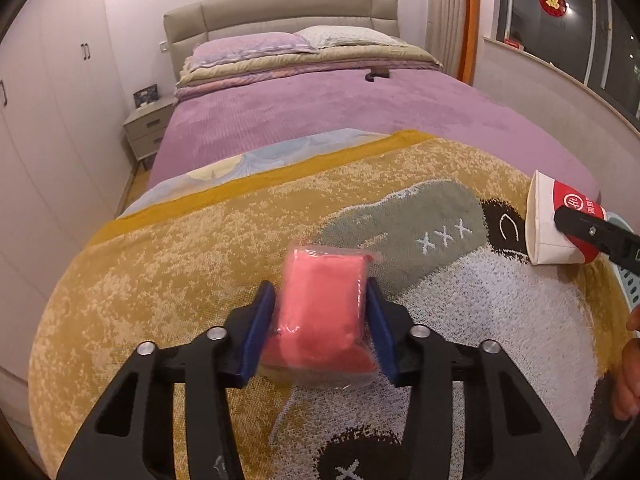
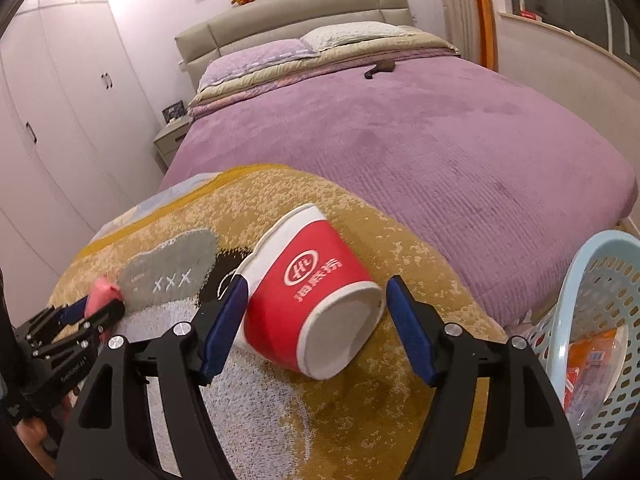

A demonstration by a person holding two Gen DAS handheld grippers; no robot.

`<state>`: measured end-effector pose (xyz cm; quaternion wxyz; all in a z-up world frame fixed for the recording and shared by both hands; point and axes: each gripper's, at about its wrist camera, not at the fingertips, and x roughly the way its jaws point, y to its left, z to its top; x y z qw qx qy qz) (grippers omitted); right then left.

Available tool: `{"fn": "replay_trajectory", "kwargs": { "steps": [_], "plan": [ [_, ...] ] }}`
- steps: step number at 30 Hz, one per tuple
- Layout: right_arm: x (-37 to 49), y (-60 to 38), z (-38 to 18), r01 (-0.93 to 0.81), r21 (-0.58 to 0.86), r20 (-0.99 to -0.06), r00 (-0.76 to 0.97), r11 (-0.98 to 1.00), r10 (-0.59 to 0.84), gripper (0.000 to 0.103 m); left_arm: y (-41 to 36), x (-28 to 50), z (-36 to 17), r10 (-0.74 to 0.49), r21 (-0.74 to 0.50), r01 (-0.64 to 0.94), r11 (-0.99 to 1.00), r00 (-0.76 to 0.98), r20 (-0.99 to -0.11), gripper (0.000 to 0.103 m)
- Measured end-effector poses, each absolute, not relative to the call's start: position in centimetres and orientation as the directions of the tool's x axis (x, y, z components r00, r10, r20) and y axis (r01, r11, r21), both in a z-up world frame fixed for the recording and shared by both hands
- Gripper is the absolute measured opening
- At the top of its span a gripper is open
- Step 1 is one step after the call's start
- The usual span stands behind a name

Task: Collect trash
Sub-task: 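Grasp the pink bag with the left tool while the right tool grasps the red-and-white paper cup, then carry the bag and cup over the wastebasket and open both tools to drop them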

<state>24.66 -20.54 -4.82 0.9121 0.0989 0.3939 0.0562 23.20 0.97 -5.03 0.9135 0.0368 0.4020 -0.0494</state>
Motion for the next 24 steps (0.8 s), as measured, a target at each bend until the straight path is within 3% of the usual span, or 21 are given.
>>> {"fn": "replay_trajectory", "kwargs": {
  "steps": [4,8,17,24],
  "plan": [
    [24.3,-20.0,-4.6,-0.037,0.199,-0.698,0.696,0.979,0.168,0.062,1.0,23.1,-4.9,-0.068,0.019,0.121,0.993,0.678,-0.732,0.038],
    [23.1,-20.2,-3.8,-0.052,0.204,-0.640,0.748,0.978,0.173,0.049,1.0,22.9,-4.8,-0.072,0.019,0.124,0.992,0.685,-0.725,0.038],
    [22.0,-19.4,-3.0,-0.047,0.153,-0.629,0.766,0.987,0.134,0.048,1.5,22.6,-4.6,-0.112,-0.013,0.147,0.989,0.689,-0.717,0.038],
    [18.5,-20.2,-2.7,0.068,0.296,-0.671,0.724,0.953,0.157,0.046,1.8,22.3,-4.5,-0.129,-0.023,0.160,0.987,0.695,-0.707,0.038]
  ]
}}
